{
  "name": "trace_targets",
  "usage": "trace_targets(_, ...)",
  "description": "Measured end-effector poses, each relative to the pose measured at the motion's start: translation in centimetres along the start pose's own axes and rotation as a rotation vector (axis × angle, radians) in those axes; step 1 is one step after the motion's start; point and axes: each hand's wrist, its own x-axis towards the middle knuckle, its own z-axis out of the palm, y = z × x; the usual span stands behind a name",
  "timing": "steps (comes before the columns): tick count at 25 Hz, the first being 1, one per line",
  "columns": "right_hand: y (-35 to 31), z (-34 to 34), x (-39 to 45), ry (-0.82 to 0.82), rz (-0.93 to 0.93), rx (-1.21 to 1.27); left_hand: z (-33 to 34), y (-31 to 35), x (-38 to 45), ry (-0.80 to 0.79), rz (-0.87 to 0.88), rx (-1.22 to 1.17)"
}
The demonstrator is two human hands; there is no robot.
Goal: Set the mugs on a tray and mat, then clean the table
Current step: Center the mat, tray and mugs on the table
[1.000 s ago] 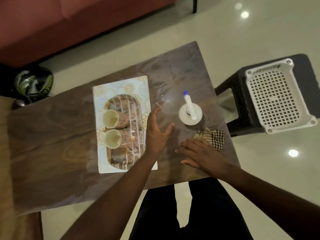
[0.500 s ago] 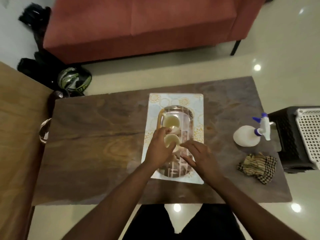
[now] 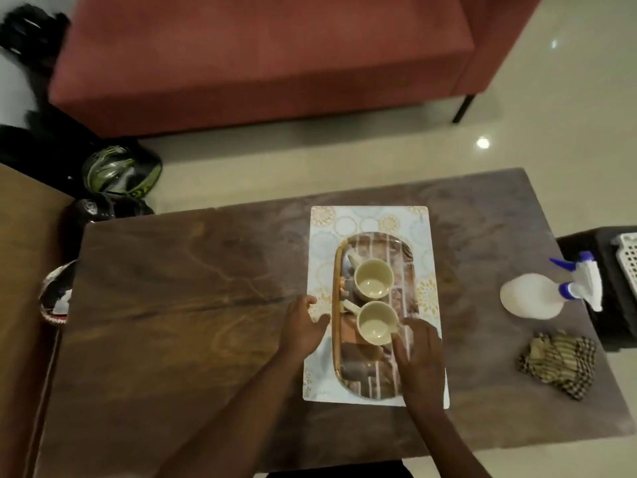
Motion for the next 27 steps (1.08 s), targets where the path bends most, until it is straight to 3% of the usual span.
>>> trace_targets(3,5.2,1.2,1.5,0.043,0.218,0.123,2.7,-1.2,3.6,0.035,-0.103,-0.038)
trace_targets(10,10.1,6.3,2.7,-0.234,0.248,-0.031,5.4,-1.5,6.5,0.118,-0.263,-0.07)
trace_targets(14,9.9,6.5,2.6,-0.239,0.221,0.035,4.8,-1.7,7.7,0.147,-0.323,-0.075)
trace_targets(19,10.9,6.8,2.5,-0.215,0.362,0.071,3.9,-2.0,7.8,0.016,-0.279,-0.303)
trace_targets(24,11.4,7.6,3.4,-0.269,0.205,-0.153,3.0,-4.3,6.5,0.057,-0.366,-0.48)
trace_targets(27,9.7,8.7,6.2,-0.358,0.104,-0.135,1.7,-7.1,4.1,0.136,-0.488,-0.648)
